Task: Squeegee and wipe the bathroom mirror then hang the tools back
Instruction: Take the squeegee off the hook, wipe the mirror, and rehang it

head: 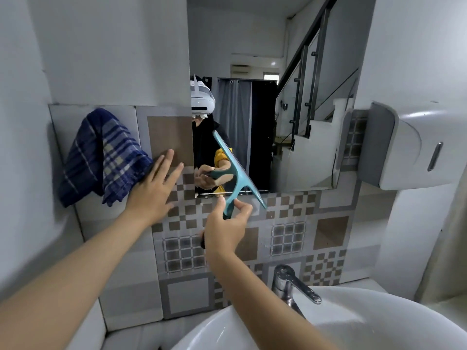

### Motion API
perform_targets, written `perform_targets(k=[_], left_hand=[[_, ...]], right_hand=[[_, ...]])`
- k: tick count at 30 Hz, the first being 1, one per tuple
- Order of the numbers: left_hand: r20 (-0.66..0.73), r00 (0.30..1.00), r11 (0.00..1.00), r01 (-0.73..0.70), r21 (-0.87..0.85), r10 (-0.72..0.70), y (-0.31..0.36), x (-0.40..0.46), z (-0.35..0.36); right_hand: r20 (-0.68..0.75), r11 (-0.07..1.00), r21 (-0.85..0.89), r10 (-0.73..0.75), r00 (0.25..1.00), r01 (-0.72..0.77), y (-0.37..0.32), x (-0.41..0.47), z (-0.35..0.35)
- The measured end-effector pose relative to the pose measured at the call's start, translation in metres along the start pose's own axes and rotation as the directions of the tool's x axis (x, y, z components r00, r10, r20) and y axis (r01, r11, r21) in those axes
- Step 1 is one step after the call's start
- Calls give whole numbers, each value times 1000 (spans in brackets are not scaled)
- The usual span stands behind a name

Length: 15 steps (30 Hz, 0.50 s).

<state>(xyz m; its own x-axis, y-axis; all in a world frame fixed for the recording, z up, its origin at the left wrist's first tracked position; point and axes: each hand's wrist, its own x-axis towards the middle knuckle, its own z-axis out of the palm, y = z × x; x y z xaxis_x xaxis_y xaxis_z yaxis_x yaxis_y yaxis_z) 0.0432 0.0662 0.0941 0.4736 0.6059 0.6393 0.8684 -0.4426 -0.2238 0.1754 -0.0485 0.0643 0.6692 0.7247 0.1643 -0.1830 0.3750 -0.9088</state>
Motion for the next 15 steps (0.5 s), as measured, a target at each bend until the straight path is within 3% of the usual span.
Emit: perform_targets(k=[6, 10, 15], left_hand=[[19, 1000, 1000, 20, -7, -20, 0, -3, -3], [10, 1000, 1000, 6, -29, -6, -1, -4, -2], [-5, 1000, 999, -7, -53, 6, -3, -3, 0]], right_hand=[[-5, 991, -86, -102, 995, 101, 14, -6, -1], [73, 964, -181, -186, 980, 196, 33, -8, -17], [197, 853, -355, -333, 922, 384, 53, 2, -49]])
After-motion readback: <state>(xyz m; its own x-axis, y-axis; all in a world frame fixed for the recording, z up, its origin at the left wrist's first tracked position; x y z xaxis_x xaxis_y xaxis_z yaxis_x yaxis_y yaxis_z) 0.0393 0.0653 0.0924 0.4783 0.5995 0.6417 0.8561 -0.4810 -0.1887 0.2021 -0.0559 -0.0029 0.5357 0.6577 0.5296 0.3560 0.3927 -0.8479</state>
